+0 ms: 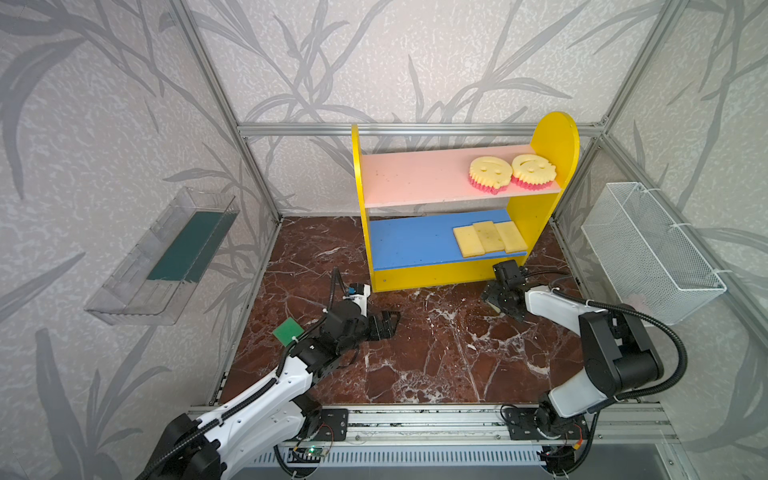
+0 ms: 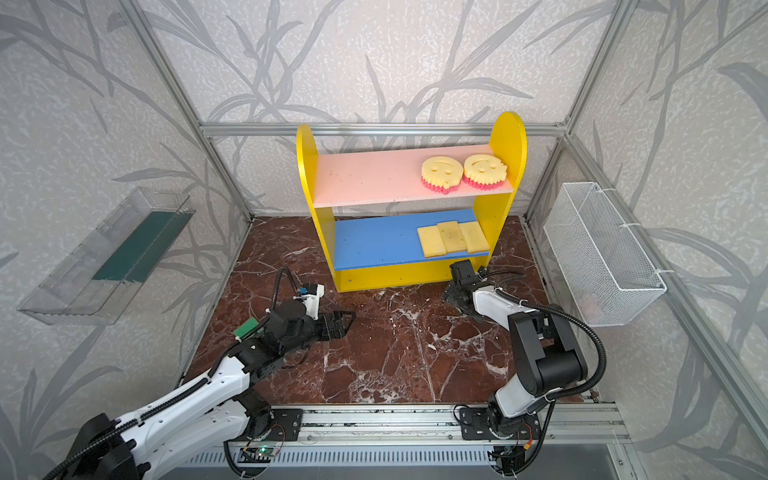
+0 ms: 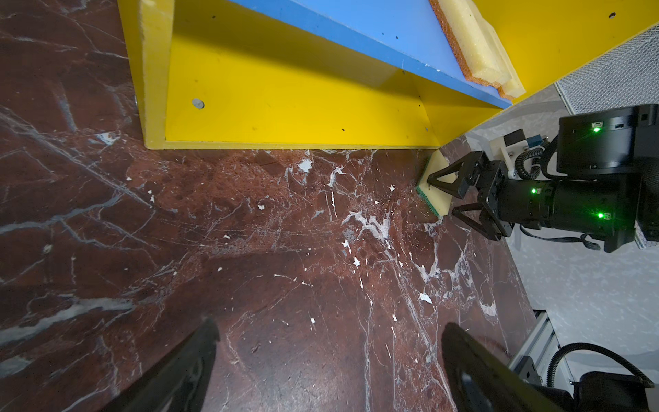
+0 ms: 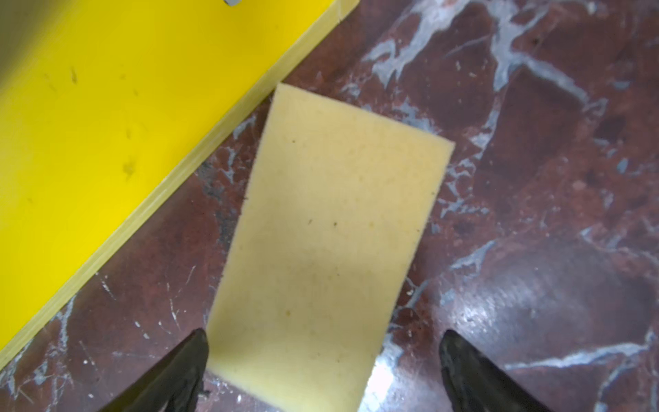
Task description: Place and organize the cleaning sponges onto the shelf
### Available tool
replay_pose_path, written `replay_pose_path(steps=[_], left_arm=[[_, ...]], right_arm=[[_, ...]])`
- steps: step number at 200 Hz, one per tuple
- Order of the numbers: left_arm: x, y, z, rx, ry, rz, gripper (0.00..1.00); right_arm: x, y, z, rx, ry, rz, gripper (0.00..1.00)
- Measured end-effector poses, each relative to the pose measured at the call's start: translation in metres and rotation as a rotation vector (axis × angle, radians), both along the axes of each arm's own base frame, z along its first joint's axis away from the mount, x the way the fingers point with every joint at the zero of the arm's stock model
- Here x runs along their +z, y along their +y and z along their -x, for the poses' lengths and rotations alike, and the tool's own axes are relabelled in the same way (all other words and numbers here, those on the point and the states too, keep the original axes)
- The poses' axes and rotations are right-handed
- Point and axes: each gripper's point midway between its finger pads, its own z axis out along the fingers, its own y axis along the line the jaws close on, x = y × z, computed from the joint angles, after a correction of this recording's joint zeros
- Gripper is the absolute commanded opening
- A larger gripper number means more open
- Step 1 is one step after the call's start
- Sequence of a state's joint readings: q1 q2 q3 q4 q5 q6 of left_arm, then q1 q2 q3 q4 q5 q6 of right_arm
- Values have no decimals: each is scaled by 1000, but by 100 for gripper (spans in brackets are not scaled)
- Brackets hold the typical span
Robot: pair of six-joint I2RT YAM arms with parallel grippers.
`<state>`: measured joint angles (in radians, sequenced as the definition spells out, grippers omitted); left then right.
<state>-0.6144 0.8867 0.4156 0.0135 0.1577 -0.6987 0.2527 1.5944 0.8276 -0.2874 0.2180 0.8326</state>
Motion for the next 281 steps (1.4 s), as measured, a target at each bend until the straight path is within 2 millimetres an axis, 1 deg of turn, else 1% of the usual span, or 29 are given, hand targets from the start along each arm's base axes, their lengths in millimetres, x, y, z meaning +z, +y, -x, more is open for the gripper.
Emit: replay_pose_path(steps=[23, 55, 74, 99, 135, 154, 180, 197, 213, 223, 259, 281], left_arm=[[0, 0, 0, 0, 0, 0, 99], [0, 0, 0, 0, 0, 0, 99], [1, 0, 0, 0, -2, 2, 99], [6, 1, 1, 1, -15, 11, 99], [8, 3, 4, 4, -23, 16, 99], [8, 4, 4, 4, -22, 15, 99], [8, 4, 4, 4, -20, 15, 99], [7, 4, 4, 5, -18, 17, 99], [7, 3, 4, 8, -14, 20, 99], [7, 3, 4, 8, -13, 21, 99], [3, 5, 6, 12, -2, 20, 99], [5, 6, 8, 13, -8, 25, 99]], right_arm=[[-1, 1, -1, 15, 7, 10, 100], [-10, 2, 1, 31, 36, 16, 100], [-10, 3, -1, 41, 42, 18, 100], [-11, 4, -3, 53, 56, 25, 98], [-12, 4, 1, 83, 75, 36, 95], [-12, 4, 7, 109, 94, 40, 92], [-11, 4, 15, 153, 111, 29, 85], [-10, 2, 19, 180, 116, 25, 78], [-8, 2, 20, 211, 121, 24, 68], [-8, 2, 20, 227, 123, 24, 65], [-9, 5, 22, 285, 131, 29, 64], [-9, 7, 22, 321, 134, 31, 64]])
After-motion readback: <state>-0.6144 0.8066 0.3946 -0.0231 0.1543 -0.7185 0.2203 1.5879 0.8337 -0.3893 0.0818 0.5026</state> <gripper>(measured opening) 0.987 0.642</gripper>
